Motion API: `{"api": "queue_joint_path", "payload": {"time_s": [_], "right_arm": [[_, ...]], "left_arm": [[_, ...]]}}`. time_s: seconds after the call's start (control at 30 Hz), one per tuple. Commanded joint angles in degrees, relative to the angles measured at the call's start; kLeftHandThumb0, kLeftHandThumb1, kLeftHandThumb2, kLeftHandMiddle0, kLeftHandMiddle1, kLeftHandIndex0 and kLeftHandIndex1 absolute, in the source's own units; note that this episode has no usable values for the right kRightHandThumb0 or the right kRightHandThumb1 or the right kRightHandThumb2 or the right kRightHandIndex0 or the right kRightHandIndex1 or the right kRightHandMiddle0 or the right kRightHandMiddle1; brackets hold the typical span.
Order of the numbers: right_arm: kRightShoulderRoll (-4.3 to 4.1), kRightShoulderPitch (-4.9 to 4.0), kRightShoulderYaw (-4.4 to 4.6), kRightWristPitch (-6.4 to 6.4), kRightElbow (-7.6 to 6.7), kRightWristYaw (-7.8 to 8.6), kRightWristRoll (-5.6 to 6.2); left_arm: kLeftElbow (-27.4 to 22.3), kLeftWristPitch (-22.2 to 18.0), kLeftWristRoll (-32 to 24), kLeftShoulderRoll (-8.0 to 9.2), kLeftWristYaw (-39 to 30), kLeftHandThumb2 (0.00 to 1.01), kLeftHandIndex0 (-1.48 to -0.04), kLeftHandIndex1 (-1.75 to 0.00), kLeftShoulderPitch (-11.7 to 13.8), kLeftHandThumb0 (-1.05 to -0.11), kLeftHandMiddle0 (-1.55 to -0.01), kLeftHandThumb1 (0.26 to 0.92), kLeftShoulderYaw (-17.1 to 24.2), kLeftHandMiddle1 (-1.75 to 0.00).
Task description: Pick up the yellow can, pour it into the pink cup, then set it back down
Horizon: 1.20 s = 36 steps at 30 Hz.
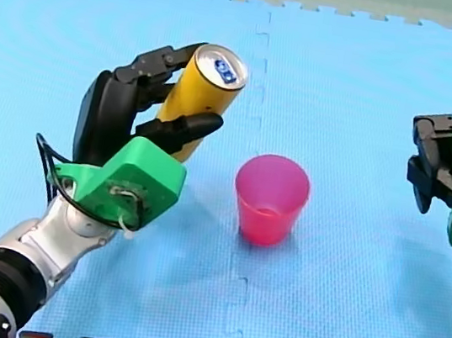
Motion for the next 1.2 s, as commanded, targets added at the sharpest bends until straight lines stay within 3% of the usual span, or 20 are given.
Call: {"api": "queue_joint_path", "payload": {"time_s": [0.0,0.53,1.17], "right_arm": [[0.09,0.29,-0.47,-0.48,-0.17,0.22,0.54],[-0.02,0.70,-0.96,-0.95,-0.15,1.53,0.82],[-0.16,0.83,-0.27,-1.74,-0.23,-0.08,-0.23]], "left_arm": [[0.2,-0.1,0.0,0.10,-0.1,0.00,-1.21,0.00,-1.1,-0.453,-1.41,0.851,-0.2,-0.05],[4.1,1.8,7.6,1.10,9.2,0.00,-1.22,0.00,-5.1,-0.428,-1.39,0.831,-5.8,-0.03],[6.4,0.8,12.2,2.45,15.8,0.00,-1.22,0.00,-7.4,-0.410,-1.47,0.814,-10.7,-0.10]]}}
